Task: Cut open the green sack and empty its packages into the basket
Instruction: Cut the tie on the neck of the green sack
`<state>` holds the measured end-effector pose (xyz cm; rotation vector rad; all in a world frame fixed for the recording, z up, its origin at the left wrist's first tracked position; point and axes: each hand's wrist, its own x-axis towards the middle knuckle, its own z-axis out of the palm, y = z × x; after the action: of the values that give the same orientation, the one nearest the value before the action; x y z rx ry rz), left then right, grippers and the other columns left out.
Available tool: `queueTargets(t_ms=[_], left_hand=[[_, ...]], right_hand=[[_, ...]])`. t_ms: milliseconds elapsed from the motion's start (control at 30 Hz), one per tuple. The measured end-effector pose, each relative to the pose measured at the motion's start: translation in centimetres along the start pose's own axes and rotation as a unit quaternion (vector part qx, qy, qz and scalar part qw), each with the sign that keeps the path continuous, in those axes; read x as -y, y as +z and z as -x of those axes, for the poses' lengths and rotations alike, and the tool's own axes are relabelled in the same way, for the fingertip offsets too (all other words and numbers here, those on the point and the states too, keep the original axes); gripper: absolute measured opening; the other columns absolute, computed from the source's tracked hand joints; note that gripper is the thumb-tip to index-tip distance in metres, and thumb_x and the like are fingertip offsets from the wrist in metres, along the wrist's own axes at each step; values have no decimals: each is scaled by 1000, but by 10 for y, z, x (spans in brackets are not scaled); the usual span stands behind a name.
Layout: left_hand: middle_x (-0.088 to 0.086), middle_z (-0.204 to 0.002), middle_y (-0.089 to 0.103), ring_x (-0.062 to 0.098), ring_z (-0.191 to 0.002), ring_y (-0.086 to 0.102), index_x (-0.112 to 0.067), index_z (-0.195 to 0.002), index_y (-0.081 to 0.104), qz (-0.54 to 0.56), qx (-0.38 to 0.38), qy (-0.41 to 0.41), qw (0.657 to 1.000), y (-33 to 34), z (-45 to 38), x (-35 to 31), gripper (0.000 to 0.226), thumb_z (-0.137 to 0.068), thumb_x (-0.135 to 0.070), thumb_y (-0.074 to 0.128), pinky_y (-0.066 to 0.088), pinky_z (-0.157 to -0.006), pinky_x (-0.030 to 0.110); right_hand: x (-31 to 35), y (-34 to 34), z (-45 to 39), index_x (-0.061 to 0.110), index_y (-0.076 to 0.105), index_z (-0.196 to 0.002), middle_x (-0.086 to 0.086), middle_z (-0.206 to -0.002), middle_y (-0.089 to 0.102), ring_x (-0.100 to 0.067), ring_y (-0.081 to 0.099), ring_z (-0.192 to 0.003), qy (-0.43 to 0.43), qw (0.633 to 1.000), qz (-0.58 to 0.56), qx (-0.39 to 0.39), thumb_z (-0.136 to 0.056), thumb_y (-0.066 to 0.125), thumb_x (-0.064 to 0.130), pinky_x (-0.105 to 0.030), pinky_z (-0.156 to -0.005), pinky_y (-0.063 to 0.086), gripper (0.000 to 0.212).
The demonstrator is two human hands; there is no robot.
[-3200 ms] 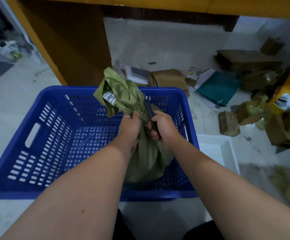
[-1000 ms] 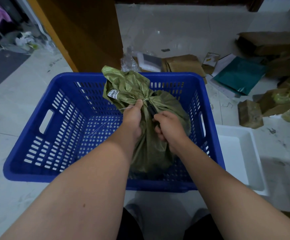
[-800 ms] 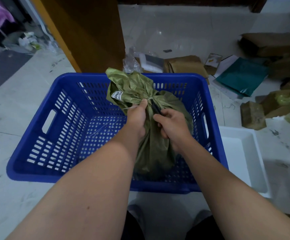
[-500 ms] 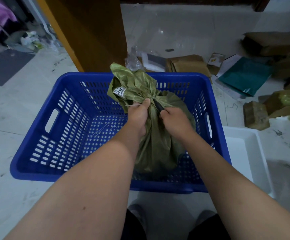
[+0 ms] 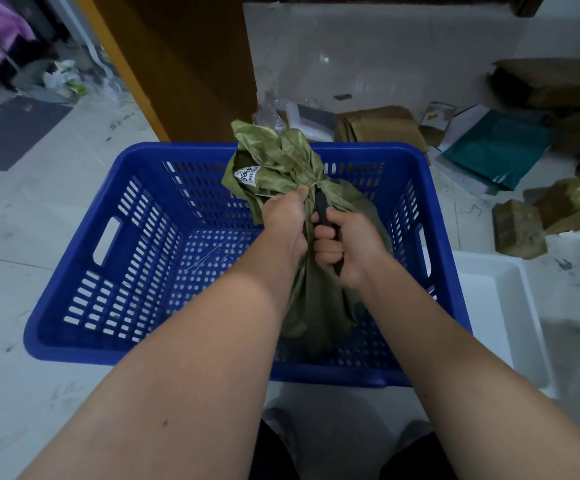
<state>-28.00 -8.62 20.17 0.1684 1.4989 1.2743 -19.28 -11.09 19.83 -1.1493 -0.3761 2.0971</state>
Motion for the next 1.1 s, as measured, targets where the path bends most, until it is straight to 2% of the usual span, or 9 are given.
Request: queueTargets(t_ms=[67, 133, 400, 667, 733, 800, 900, 967, 1100], left_hand=[[5, -59, 49, 15, -45, 43, -11, -73, 54, -17, -10, -5, 1000, 3, 2, 0, 21, -93, -15, 58, 41, -44, 22], [4, -57, 47, 16, -45, 42, -12, -71, 53, -33, -21, -11, 999, 5, 4, 0, 24, -93, -17, 59, 38, -40, 19], [4, -58, 46, 17, -37, 36, -12, -73, 53, -49, -46, -26, 997, 9, 8, -4, 25, -93, -26, 59, 36, -43, 22], [5, -60, 54, 20, -40, 45, -11, -69, 55, -1, -89, 23, 996, 17, 5, -1, 24, -90, -21, 60, 45, -50, 27], [14, -74, 66, 29, -54, 61, -5, -83, 64, 39, -97, 22, 994, 19, 7, 4, 12, -89, -15, 60, 49, -56, 31], [21, -100, 70, 37, -84, 69, 8, -106, 66, 110, -115, -5, 987, 21, 6, 18, 25, -87, -6, 58, 53, -70, 37], [18, -106, 66, 31, -95, 66, 11, -116, 61, 140, -122, -23, 982, 17, 11, 16, 29, -92, -5, 58, 53, -86, 40], [16, -102, 62, 28, -93, 62, 9, -119, 60, 153, -101, 6, 983, 16, 2, 12, 29, -94, -6, 58, 51, -90, 39], [21, -115, 68, 35, -103, 67, 4, -117, 62, 148, -81, -12, 986, 16, 6, 8, 29, -94, -14, 59, 53, -95, 51]], right_hand=[[-5, 3, -2, 13, 49, -74, 6, -41, 37, -3, 23, -25, 8, 998, -61, 16, -102, 35, 27, -14, -24, 17, 35], [-8, 6, -4, 13, 49, -73, 6, -40, 37, -3, 23, -24, 0, 996, -89, 18, -102, 35, 26, -14, -23, 18, 35], [-10, 11, -3, 14, 49, -70, 6, -40, 37, -3, 23, -25, -45, 998, -51, 2, -103, 34, 25, -15, -24, 17, 38], [4, 9, 2, 13, 49, -71, 6, -38, 38, -3, 24, -24, -2, 997, -67, 27, -102, 35, 26, -14, -24, 18, 36], [10, 5, -2, 13, 48, -71, 6, -37, 37, -4, 25, -23, 10, 990, -135, 29, -102, 35, 27, -15, -24, 17, 37], [21, -2, -8, 13, 46, -70, 6, -37, 34, -6, 25, -23, 8, 972, -234, 25, -103, 33, 30, -15, -25, 17, 39], [25, -2, -8, 14, 46, -72, 7, -40, 33, -5, 23, -25, 2, 988, -151, 17, -102, 32, 31, -15, -28, 16, 37], [24, -9, 1, 15, 48, -74, 8, -43, 34, -5, 23, -27, 2, 992, -126, -2, -102, 33, 32, -15, -29, 16, 36], [22, -11, 7, 14, 52, -79, 7, -44, 38, -5, 24, -28, 3, 997, -75, -8, -101, 36, 32, -14, -31, 18, 33]])
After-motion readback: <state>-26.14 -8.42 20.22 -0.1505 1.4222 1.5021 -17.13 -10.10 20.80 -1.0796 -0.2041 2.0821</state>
